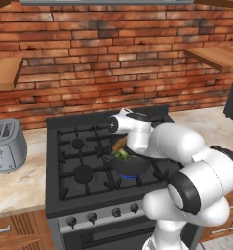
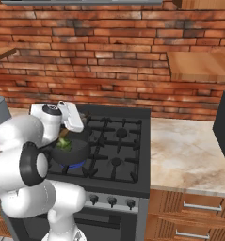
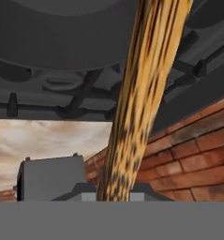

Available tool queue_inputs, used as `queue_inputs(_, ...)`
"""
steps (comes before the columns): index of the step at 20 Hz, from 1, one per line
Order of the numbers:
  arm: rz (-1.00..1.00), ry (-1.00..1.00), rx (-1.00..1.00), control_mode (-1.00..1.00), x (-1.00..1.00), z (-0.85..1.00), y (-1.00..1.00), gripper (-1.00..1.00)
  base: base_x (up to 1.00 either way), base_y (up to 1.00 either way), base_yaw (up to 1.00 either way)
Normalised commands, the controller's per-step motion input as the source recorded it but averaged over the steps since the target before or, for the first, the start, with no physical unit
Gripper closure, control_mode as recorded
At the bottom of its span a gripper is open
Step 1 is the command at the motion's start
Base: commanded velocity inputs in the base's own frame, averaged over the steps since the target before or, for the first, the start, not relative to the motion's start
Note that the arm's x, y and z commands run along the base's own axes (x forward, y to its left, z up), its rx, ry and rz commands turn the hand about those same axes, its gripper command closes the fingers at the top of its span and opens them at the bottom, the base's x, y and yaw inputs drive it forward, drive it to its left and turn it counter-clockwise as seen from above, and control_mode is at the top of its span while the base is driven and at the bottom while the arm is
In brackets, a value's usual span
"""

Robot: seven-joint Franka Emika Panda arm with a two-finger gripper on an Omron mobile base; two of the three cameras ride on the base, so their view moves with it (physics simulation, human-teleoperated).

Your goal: Put the avocado and broccoli in the pot. Retrieve the spatula and lightly stir the vegetables in the pot.

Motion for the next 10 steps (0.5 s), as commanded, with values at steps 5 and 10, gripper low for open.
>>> queue_inputs(5,0.00,0.00,-0.03,-1.00,0.16,0.00,-0.18,1.00,0.00,0.00,0.00)
queue_inputs(10,0.03,0.00,-0.01,-1.00,0.21,0.00,-0.55,1.00,0.00,0.00,0.00)
